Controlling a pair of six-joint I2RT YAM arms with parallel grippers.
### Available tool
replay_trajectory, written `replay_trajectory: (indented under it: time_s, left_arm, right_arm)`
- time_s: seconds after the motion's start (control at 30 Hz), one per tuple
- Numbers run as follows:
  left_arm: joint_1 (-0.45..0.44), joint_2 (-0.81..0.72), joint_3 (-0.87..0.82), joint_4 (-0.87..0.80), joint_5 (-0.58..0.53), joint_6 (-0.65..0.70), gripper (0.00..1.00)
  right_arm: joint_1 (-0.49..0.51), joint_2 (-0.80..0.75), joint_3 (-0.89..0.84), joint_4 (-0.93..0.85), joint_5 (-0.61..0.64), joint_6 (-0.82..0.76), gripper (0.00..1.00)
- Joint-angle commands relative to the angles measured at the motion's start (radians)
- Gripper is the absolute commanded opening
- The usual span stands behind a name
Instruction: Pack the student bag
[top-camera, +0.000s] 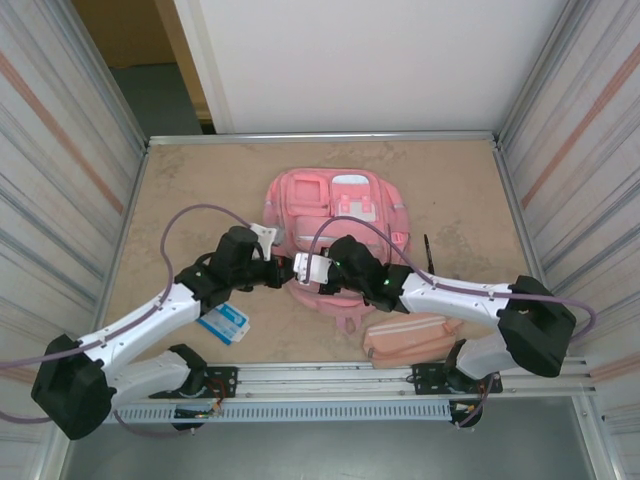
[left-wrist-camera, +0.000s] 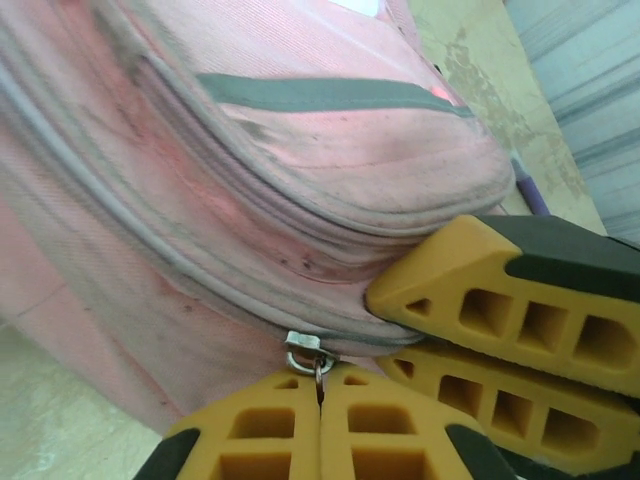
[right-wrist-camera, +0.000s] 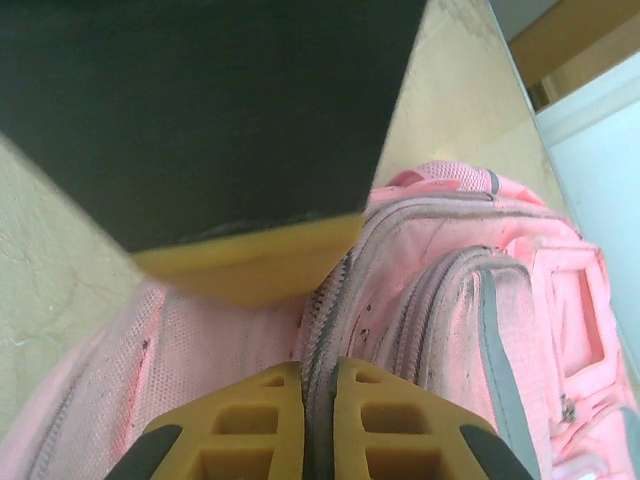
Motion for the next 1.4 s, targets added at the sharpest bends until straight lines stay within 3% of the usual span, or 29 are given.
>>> replay_trajectory:
  time_s: [0.0, 0.17, 0.27, 0.5, 0.67, 0.83, 1.1, 1.2, 1.27, 1.37]
  left_arm:
    - [0.059, -0.072, -0.015, 0.018, -0.086, 0.017, 0.00]
    - [0.214, -0.082, -0.094, 0.066, -0.075, 0.027, 0.00]
    - [0.292, 0.003, -0.129, 0.170, -0.081, 0.044, 0.00]
    - [0.447, 0.279, -0.049, 0.262, -0.034, 0.102, 0.00]
    - [0.575, 0.347, -0.005, 0.281, 0.002, 0.104, 0.00]
    - [0.609, 0.367, 0.033, 0.273, -0.054, 0.140, 0.00]
    - [0.650, 0.442, 0.131, 0.205, -0.031, 0.195, 0.01]
    - [0.658, 0.433, 0.125, 0.226, -0.028, 0.211, 0.07]
    - [0.662, 0.427, 0.113, 0.263, 0.031, 0.250, 0.09]
    - [0.664, 0.413, 0.101, 0.291, 0.085, 0.283, 0.26]
  right_arm:
    - [-0.014, 0.018, 0.037, -0.034, -0.018, -0.139, 0.00]
    - [-0.067, 0.007, 0.119, -0.149, -0.192, -0.215, 0.00]
    - [-0.075, 0.007, 0.163, -0.217, -0.268, -0.243, 0.00]
    - [-0.031, 0.006, 0.214, -0.354, -0.275, -0.313, 0.00]
    - [-0.025, -0.020, 0.207, -0.379, -0.260, -0.329, 0.00]
    - [-0.007, -0.031, 0.204, -0.365, -0.257, -0.330, 0.00]
    - [0.020, -0.023, 0.220, -0.398, -0.237, -0.373, 0.00]
    - [0.021, -0.035, 0.216, -0.420, -0.225, -0.383, 0.00]
    - [0.020, -0.047, 0.213, -0.428, -0.210, -0.385, 0.00]
    - [0.006, -0.059, 0.216, -0.446, -0.216, -0.414, 0.00]
